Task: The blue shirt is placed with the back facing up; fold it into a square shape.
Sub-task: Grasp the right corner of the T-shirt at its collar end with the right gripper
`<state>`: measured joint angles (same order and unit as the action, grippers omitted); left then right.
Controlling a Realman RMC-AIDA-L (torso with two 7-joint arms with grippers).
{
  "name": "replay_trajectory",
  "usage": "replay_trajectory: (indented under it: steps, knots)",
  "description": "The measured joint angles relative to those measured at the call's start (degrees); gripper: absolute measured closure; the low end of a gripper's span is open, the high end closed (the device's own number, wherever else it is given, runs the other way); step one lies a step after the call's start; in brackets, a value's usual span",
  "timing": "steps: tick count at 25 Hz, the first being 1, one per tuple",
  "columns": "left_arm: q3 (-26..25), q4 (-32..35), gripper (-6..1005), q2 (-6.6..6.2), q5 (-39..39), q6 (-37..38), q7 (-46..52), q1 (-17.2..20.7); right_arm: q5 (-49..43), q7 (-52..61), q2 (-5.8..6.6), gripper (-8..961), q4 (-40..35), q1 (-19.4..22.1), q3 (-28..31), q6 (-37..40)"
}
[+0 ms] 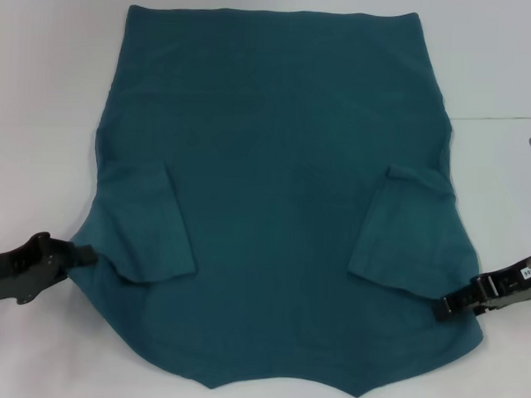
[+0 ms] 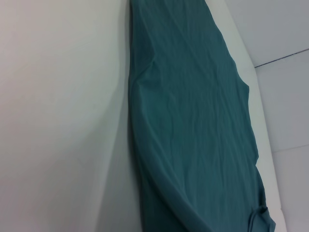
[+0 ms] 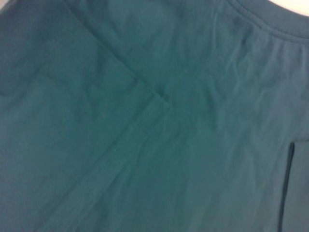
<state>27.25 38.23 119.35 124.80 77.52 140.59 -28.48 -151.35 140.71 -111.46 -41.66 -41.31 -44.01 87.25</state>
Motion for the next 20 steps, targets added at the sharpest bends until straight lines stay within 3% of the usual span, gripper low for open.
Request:
replay_trajectory:
  steps: [11, 16, 19, 20]
  knots:
    - [-0.03, 0.00, 990, 0.01, -0.08, 0.15, 0.04, 0.00, -0.48, 0.29, -0.11, 327, -0.28, -0.09, -0.07, 0.20]
    - [0.00, 0.00, 990, 0.01, -0.09, 0.24, 0.04, 0.00, -0.50, 0.38, -0.04, 572, -0.24, -0.11, -0.26, 0.04]
    - [0.00, 0.00, 990, 0.01, -0.09, 0.37, 0.04, 0.00, -0.52, 0.39, 0.13, 811, -0.24, -0.11, -0.28, 0.02]
    - [0.00, 0.00, 990, 0.01, -0.09, 0.38, 0.04, 0.00, -0.52, 0.39, 0.18, 835, -0.24, -0.12, -0.29, 0.02]
